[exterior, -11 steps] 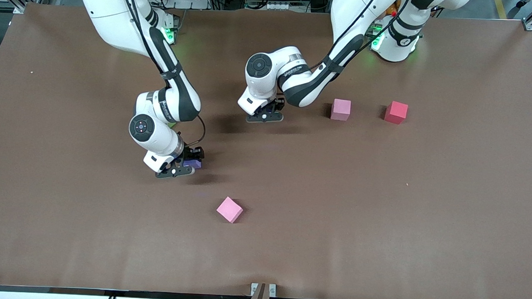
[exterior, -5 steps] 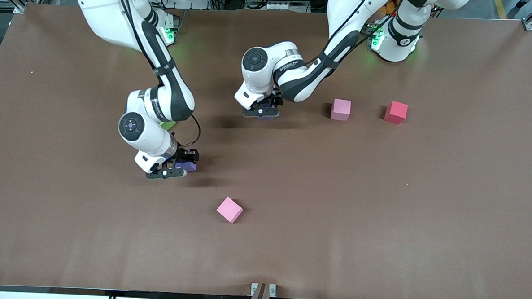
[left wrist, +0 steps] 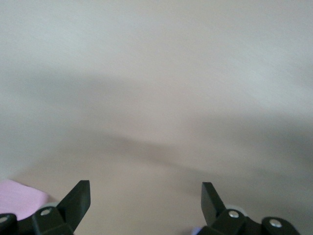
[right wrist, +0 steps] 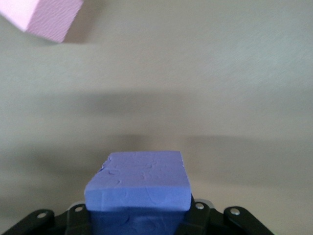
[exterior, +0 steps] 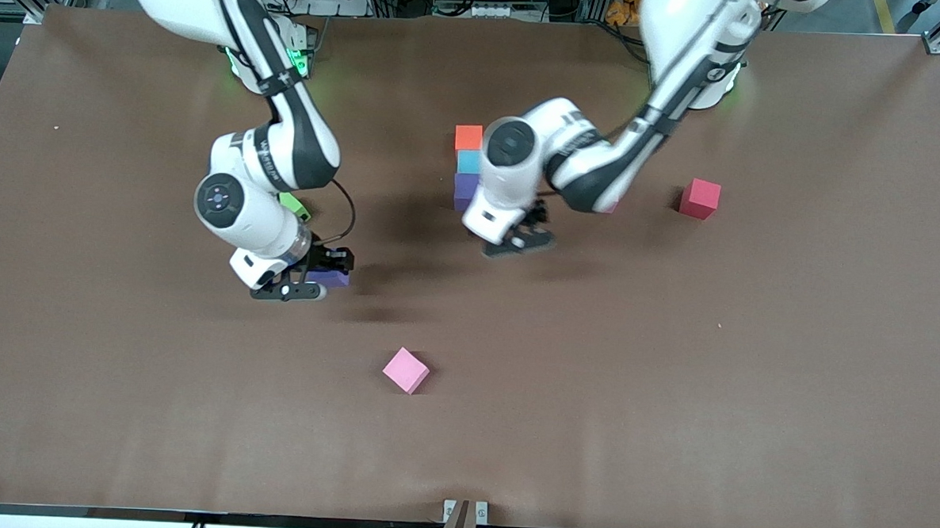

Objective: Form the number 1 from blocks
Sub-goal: 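Carry the second purple block to the line with the right gripper and place it, then grasp the light pink block with the left gripper while the right gripper releases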

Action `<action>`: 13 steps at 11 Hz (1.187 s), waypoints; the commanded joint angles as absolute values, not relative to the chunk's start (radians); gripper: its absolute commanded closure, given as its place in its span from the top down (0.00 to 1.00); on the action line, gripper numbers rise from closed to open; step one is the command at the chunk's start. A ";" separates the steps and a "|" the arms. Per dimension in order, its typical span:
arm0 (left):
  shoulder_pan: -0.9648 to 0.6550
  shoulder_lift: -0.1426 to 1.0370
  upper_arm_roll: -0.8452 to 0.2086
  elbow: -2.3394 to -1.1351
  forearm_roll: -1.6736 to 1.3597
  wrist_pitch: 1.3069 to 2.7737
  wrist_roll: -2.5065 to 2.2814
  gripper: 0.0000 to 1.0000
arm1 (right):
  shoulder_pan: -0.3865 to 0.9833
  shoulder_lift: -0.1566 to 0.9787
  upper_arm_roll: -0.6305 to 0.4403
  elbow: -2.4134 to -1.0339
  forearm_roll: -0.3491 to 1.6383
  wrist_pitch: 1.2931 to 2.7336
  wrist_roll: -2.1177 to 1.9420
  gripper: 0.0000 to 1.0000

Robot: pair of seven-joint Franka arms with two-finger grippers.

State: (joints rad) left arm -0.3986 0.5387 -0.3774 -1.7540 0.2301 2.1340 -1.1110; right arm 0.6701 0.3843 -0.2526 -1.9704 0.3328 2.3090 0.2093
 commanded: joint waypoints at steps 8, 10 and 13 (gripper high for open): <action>-0.229 0.396 -0.417 -2.083 0.235 2.092 -0.846 1.00 | 1.043 0.555 -0.270 -1.798 0.353 2.322 0.534 0.58; -0.125 0.332 -0.475 -2.150 0.172 2.060 -0.725 1.00 | 1.068 0.600 -0.270 -1.769 0.362 2.332 0.557 0.58; -0.028 0.342 -0.551 -2.178 0.115 2.051 -0.673 1.00 | 1.094 0.617 -0.265 -1.779 0.362 2.356 0.563 0.58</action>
